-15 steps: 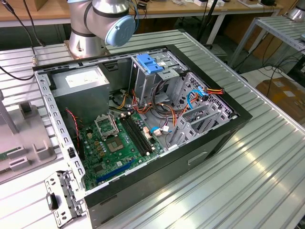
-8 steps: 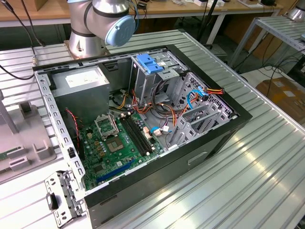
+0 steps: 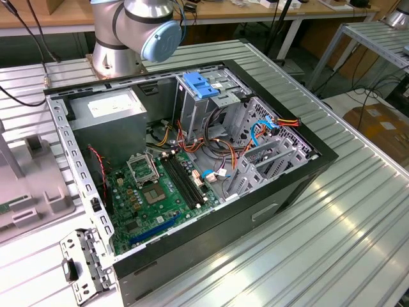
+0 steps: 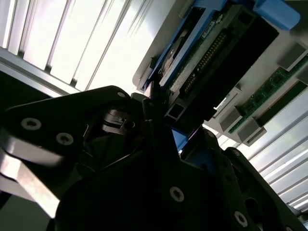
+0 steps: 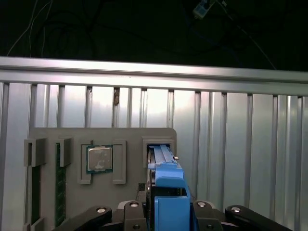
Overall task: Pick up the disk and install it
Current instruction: 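Pick up the disk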
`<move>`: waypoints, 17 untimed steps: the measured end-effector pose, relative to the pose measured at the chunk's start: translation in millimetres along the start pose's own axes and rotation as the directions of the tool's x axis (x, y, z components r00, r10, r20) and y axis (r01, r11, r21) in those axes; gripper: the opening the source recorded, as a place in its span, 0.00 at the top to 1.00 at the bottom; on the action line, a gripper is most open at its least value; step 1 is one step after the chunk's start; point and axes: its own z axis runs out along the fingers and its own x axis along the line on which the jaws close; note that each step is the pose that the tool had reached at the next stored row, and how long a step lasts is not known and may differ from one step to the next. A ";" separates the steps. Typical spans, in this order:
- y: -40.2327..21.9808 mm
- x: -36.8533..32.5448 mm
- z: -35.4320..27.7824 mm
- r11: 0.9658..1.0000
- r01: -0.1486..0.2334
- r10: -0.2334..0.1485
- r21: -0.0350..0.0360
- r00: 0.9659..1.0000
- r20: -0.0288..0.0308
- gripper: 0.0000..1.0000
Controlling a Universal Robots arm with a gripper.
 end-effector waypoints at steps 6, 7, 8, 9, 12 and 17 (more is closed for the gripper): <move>0.1 -0.1 -4.6 1.000 0.000 0.000 0.000 1.000 0.004 0.63; 0.2 -0.2 -5.3 1.000 0.000 0.000 0.000 1.000 0.005 0.63; 0.2 -0.2 -6.5 1.000 0.001 -0.001 0.000 1.000 0.007 0.63; 0.3 -0.2 -7.4 1.000 0.001 -0.001 0.000 1.000 0.008 0.63; 0.3 -0.2 -9.8 1.000 0.001 -0.001 0.000 1.000 0.012 0.63; 0.5 -0.4 -14.2 1.000 0.001 -0.001 0.001 1.000 0.022 0.63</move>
